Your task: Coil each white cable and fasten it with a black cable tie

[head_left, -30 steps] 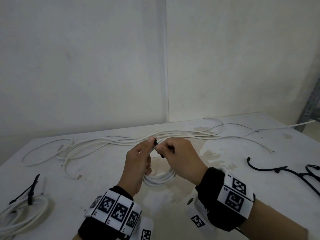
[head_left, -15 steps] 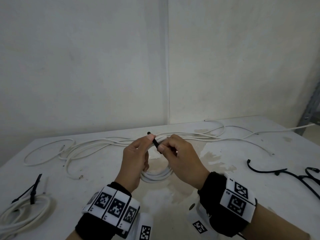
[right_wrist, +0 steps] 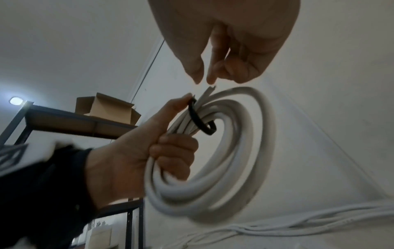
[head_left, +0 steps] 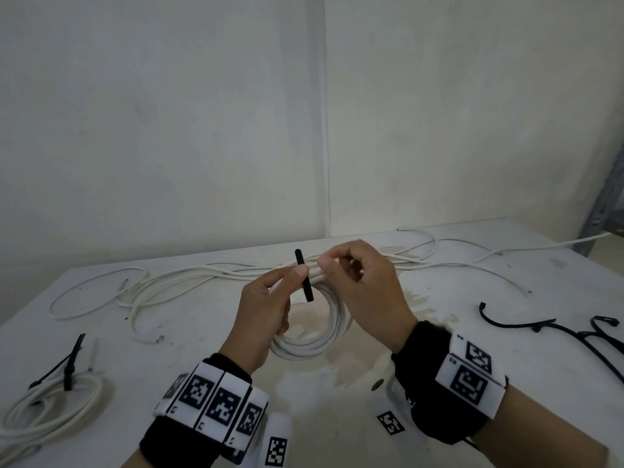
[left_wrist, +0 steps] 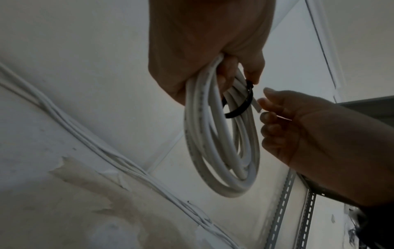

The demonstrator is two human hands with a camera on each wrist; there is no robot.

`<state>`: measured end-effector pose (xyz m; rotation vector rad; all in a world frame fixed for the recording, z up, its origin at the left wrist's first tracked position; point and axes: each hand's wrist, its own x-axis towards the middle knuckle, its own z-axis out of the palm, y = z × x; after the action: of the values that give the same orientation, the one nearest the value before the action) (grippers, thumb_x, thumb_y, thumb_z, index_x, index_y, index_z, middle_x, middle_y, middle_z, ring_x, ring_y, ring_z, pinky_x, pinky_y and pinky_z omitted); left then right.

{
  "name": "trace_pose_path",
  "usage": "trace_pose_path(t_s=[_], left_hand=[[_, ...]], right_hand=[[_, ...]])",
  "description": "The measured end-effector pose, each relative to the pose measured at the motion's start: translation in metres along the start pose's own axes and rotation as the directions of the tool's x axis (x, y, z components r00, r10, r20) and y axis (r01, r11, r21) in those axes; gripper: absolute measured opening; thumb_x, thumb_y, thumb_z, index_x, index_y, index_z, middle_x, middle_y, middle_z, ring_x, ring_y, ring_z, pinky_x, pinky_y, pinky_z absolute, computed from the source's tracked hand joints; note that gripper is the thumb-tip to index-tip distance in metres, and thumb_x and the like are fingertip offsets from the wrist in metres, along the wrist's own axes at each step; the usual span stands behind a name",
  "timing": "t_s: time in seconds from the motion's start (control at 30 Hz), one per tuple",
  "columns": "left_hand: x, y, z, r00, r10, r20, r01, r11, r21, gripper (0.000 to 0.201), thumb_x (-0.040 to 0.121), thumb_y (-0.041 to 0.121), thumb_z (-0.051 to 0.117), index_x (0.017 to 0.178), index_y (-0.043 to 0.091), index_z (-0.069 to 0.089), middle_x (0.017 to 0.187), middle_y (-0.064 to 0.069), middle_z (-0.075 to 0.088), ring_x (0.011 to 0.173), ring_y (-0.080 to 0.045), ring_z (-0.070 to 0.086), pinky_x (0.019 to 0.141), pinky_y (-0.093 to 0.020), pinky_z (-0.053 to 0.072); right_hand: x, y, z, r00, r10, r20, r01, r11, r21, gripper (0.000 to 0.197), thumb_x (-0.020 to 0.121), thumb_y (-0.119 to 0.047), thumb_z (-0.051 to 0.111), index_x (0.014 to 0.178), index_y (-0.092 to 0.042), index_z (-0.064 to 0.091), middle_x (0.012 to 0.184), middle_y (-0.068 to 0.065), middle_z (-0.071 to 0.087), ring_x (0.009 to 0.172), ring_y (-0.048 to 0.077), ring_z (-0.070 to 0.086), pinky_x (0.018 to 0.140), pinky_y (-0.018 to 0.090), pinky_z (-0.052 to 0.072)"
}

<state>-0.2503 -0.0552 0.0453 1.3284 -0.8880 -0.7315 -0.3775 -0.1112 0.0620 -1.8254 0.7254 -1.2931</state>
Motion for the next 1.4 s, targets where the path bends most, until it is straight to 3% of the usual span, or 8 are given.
trace_pose_path(t_s=[0.17,0.27,0.63,0.8,0.93,1.07,1.23,1.4], left_hand=[[-0.005,0.001,0.002,0.997,0.016,0.07,-0.018,0.999,0.033,0.017,0.084,0.028,0.061,0.091,0.017,0.071,0.04,0.005,0.029,0.037,-0.01,0.022,0.04,-0.019,0.023],[-0.007,0.002,0.002,0.996,0.017,0.082,-0.02,0.999,0.038,0.016,0.081,0.029,0.062,0.087,0.018,0.072,0.041,0.003,0.028,0.038,-0.011,0.021,0.039,-0.02,0.022],[-0.012,0.004,0.012,0.994,0.008,0.105,-0.014,0.999,0.05,0.011,0.083,0.025,0.063,0.081,0.018,0.071,0.037,0.007,0.03,0.035,-0.008,0.023,0.037,-0.019,0.024],[-0.009,0.006,0.006,0.996,0.018,0.091,-0.021,0.999,0.037,0.014,0.084,0.028,0.062,0.082,0.017,0.071,0.038,0.006,0.03,0.035,-0.008,0.023,0.038,-0.017,0.024],[-0.01,0.006,0.007,0.993,0.022,0.114,-0.027,0.998,0.048,0.016,0.085,0.027,0.06,0.078,0.018,0.071,0.038,0.004,0.03,0.035,-0.009,0.023,0.038,-0.017,0.025],[-0.01,0.011,0.009,0.99,0.034,0.137,-0.041,0.998,0.055,0.021,0.083,0.029,0.062,0.064,0.025,0.07,0.041,0.002,0.028,0.037,-0.01,0.022,0.039,-0.019,0.022],[-0.008,0.017,0.008,0.986,0.058,0.158,-0.074,0.992,0.099,0.017,0.074,0.039,0.065,0.067,0.026,0.072,0.04,0.001,0.029,0.039,-0.013,0.021,0.04,-0.024,0.022],[-0.009,0.011,0.003,0.994,0.014,0.104,-0.012,1.0,-0.016,0.017,0.079,0.033,0.062,0.074,0.02,0.072,0.042,0.005,0.029,0.038,-0.01,0.021,0.041,-0.021,0.02]], right_hand=[[0.014,-0.009,-0.007,0.935,0.053,0.35,-0.075,0.996,0.05,0.016,0.091,-0.013,0.054,0.085,-0.011,0.068,0.092,0.01,0.062,0.074,0.0,0.055,0.063,0.005,0.042],[0.016,-0.013,-0.012,0.905,0.064,0.42,-0.093,0.995,0.048,0.018,0.091,-0.01,0.055,0.076,-0.014,0.064,0.079,0.001,0.063,0.06,-0.007,0.055,0.059,0.004,0.04],[0.026,-0.024,-0.006,0.989,0.001,0.145,-0.017,0.994,0.107,0.028,0.092,-0.004,0.048,0.067,-0.015,0.054,0.062,0.002,0.055,0.042,0.002,0.05,0.046,0.015,0.044],[0.024,-0.018,-0.006,0.943,-0.002,0.331,-0.027,0.996,0.084,0.019,0.089,-0.009,0.057,0.07,-0.008,0.058,0.055,-0.009,0.054,0.049,-0.001,0.047,0.054,0.009,0.039],[0.023,-0.015,-0.007,0.959,-0.03,0.28,0.023,0.999,0.029,0.026,0.087,-0.008,0.061,0.065,0.005,0.055,0.055,0.001,0.058,0.047,0.001,0.048,0.051,0.013,0.04],[0.026,-0.017,-0.008,0.968,-0.03,0.247,0.02,0.999,0.041,0.027,0.087,-0.006,0.059,0.062,-0.012,0.054,0.058,0.001,0.061,0.05,0.005,0.056,0.056,0.02,0.048],[0.028,-0.015,-0.008,0.977,0.012,0.214,-0.039,0.992,0.122,0.024,0.087,-0.003,0.058,0.063,-0.009,0.056,0.055,0.0,0.06,0.047,0.007,0.056,0.053,0.021,0.051],[0.026,-0.004,-0.015,0.956,0.023,0.293,-0.014,0.999,-0.031,0.019,0.09,-0.021,0.055,0.088,-0.006,0.066,0.079,0.002,0.065,0.07,0.009,0.057,0.073,0.02,0.046]])
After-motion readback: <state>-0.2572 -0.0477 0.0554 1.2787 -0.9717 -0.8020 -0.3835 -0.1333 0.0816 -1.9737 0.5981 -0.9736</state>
